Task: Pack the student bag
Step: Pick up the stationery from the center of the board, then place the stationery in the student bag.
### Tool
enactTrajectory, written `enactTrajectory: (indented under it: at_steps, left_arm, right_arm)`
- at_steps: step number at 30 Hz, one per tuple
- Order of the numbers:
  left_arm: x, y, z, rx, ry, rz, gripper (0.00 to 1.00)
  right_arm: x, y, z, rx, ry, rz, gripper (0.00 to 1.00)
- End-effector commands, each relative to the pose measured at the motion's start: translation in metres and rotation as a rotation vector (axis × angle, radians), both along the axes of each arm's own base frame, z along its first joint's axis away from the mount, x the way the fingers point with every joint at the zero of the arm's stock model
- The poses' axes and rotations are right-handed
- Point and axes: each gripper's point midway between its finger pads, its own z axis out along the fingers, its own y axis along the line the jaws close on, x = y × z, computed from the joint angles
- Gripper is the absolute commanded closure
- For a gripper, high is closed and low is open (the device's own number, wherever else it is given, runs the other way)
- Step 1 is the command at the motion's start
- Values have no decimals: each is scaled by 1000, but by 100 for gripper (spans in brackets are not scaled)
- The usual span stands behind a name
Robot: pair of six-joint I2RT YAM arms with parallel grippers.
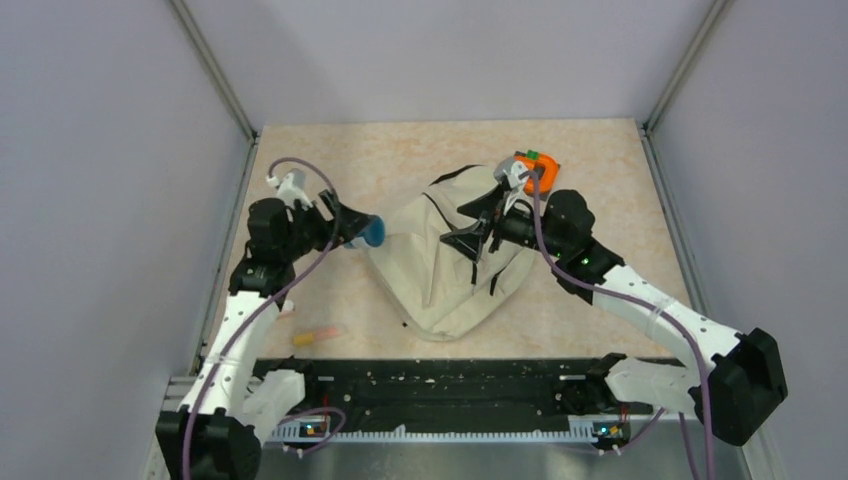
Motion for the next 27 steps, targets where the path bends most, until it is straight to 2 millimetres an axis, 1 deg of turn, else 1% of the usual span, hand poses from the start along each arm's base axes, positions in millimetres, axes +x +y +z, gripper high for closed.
enactTrajectory:
  at_steps: [1,4,7,8,9,11,15,18,20,27]
  left_arm:
    - [-15,-71,75,-62,-246,-310,46]
    - [-17,-93,88,-135,-253,-352,46]
    - [-19,-111,88,-149,-234,-380,46]
    - [-19,-115,87,-153,-226,-382,46]
    - [-18,-119,85,-161,-212,-379,46]
    - [-18,-124,83,-180,-199,-379,46]
    - [-19,-138,87,-219,-195,-413,46]
    - [-21,-146,88,-222,-195,-435,46]
    - [-22,-150,88,-224,-190,-447,46]
    - [-27,-158,86,-240,-167,-470,46]
  right_arm:
    - [-23,16,17,43,-80,126,20]
    - [-29,20,15,42,-125,111,18]
    - [-26,24,12,39,-110,76,18]
    - [-25,25,11,38,-99,68,16]
    - [-24,27,11,33,-89,63,13]
    - [-23,32,6,8,-86,52,10]
    - [-20,43,0,-36,-103,4,9]
    - [-15,50,-8,-61,-86,-11,8]
    - [-11,54,-9,-72,-94,-29,8]
    - [16,52,-17,-114,-99,-193,8]
